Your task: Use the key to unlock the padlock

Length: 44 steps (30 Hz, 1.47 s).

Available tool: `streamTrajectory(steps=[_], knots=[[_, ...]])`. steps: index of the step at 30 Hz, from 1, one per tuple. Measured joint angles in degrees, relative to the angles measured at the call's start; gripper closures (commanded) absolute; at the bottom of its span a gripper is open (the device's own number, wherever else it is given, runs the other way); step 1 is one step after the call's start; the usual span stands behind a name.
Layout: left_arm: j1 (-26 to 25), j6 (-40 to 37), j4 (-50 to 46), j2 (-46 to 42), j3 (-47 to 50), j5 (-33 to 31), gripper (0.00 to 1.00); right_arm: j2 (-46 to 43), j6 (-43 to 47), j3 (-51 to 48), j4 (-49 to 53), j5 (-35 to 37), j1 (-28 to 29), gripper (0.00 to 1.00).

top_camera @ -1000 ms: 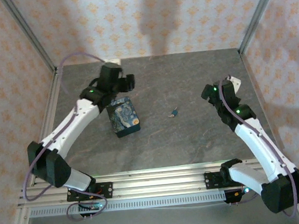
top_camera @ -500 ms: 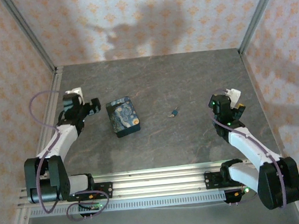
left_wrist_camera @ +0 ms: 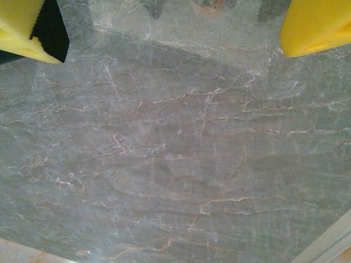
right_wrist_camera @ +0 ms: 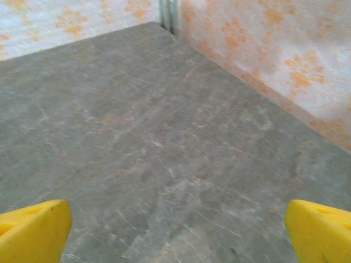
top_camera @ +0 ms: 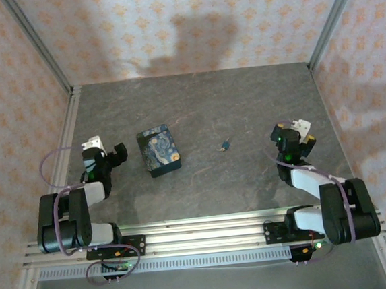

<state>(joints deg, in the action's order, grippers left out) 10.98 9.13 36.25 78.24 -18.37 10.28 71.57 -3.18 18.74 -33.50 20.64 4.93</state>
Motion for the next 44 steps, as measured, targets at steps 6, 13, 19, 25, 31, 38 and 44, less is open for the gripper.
streamTrajectory(steps=[6,13,19,25,31,38,44], knots=[[-3.32,-1.6,2.21,1.7,-3.26,-0.61,0.0,9.6,2.29,-0.2,-11.54,-3.15,-0.02,0.01],[-10.6,-7.04,6.88,6.95,-4.72,-2.95,0.0,16.15,3.19,2.05,-13.62,-4.83,-0.42,0.01],[-10.97,-8.55,6.88,7.1,-4.96,-5.03,0.0,16.06,3.28,2.93,-13.66,-5.29,-0.92,0.01],[-11.02,-9.07,6.88,7.1,-5.07,-5.27,0.0,16.06,3.28,2.93,-13.66,-5.31,-0.92,0.0],[-11.02,-9.18,6.88,7.1,-5.07,-5.29,0.0,16.06,3.28,2.93,-13.68,-5.31,-0.92,0.01],[-11.02,-9.2,6.86,7.1,-5.11,-5.29,0.0,16.06,3.3,2.97,-13.57,-5.57,-0.92,0.01],[-11.02,-9.2,6.86,7.1,-5.11,-5.29,0.0,16.06,3.32,3.39,-13.25,-6.36,-0.92,0.01]])
